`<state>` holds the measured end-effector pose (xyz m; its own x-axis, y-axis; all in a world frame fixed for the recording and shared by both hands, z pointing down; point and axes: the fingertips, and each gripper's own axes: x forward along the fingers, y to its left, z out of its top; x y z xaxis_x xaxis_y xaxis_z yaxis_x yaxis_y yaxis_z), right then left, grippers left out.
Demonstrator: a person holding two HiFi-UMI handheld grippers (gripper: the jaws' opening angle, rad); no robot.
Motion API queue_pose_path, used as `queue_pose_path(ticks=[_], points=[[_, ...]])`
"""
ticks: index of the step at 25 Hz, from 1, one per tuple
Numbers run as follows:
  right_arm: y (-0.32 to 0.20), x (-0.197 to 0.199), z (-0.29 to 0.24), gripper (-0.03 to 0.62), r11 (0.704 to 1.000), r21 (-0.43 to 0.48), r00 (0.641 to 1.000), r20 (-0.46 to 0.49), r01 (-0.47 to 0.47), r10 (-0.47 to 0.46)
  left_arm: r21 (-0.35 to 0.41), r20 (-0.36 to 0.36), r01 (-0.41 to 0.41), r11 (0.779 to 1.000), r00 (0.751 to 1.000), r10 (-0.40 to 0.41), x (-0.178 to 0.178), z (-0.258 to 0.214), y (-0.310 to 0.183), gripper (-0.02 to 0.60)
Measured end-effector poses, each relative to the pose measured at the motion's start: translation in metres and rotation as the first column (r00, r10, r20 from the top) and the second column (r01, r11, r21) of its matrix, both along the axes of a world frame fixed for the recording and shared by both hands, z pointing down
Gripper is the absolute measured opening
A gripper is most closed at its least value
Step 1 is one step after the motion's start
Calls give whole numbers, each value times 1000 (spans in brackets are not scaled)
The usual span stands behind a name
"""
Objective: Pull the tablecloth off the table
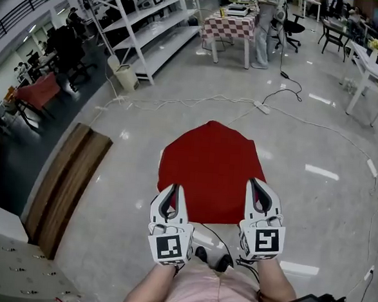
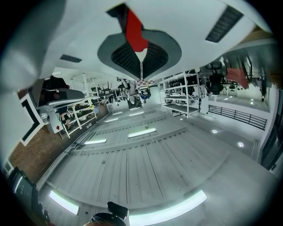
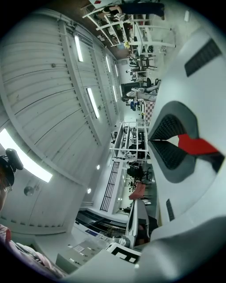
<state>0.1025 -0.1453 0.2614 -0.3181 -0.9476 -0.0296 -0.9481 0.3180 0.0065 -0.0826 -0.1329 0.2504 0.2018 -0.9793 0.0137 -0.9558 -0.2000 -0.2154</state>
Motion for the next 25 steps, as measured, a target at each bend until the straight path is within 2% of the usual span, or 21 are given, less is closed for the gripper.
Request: queue_pose_path(ticks=[5, 10, 16, 25], points=[[-13, -14, 4, 18, 1000, -6, 1000, -17, 11, -11, 13, -27, 13, 1000, 1000, -12, -15, 0, -13, 37], [-22, -24, 12, 18, 1000, -28, 1000, -12, 11, -11, -10, -38, 6, 1000, 999, -6, -25, 8, -23, 37], [-26, -30, 29, 18, 998, -63, 999, -36, 24, -27, -52, -18, -30, 998, 999, 29, -22, 30, -27, 37], [-26, -39, 83, 20, 988, -154, 998, -55, 25, -34, -147, -28, -36, 988, 999, 32, -34, 81, -34, 37]])
